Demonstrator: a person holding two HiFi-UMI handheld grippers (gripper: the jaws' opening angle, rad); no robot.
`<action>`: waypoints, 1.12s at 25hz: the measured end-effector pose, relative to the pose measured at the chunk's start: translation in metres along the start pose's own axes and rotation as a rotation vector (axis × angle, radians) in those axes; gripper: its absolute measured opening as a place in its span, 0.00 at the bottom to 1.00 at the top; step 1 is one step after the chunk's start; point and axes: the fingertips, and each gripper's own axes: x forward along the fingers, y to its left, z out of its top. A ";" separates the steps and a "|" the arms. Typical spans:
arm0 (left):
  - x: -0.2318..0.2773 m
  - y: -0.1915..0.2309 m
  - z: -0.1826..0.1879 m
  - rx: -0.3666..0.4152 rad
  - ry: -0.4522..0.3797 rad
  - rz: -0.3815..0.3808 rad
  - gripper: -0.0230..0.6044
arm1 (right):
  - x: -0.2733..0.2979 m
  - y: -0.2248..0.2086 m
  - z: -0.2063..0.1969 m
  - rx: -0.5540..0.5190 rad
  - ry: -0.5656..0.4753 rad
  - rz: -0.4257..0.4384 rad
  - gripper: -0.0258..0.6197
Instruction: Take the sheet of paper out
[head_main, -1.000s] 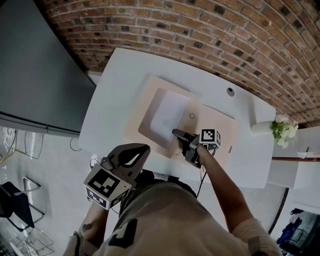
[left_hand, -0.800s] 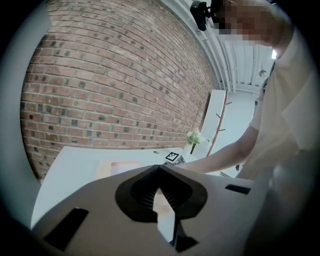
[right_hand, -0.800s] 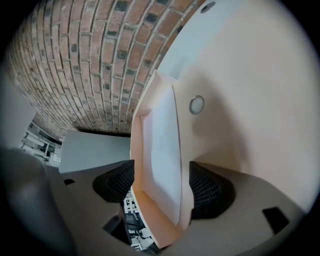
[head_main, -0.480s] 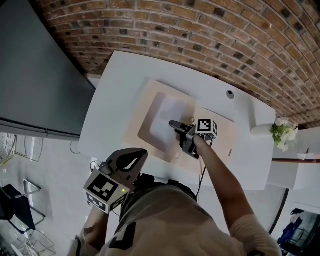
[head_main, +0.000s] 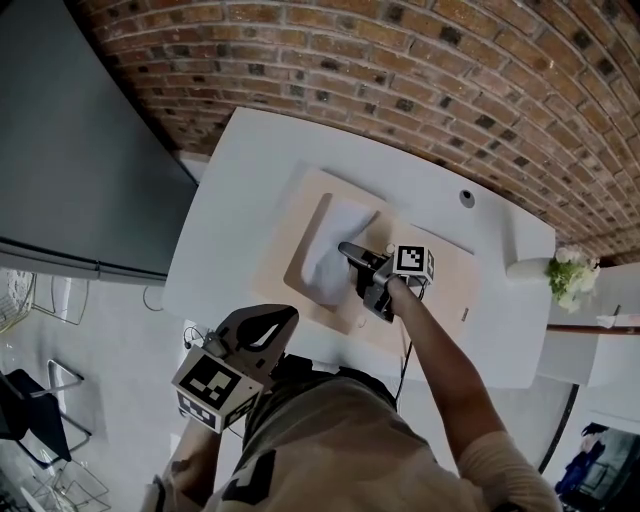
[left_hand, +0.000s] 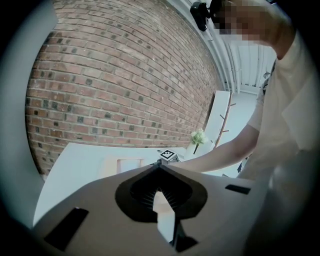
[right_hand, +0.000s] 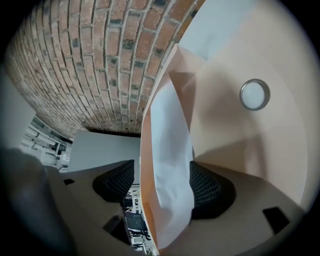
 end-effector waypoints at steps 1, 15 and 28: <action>-0.001 0.001 -0.001 -0.003 0.002 0.001 0.06 | 0.000 0.002 0.000 -0.003 -0.006 0.022 0.56; 0.000 0.013 -0.011 -0.021 0.026 -0.020 0.06 | -0.068 -0.020 0.067 0.004 -0.218 -0.009 0.56; 0.009 0.018 -0.014 -0.041 0.045 -0.043 0.06 | -0.018 -0.019 0.031 0.045 0.189 -0.098 0.56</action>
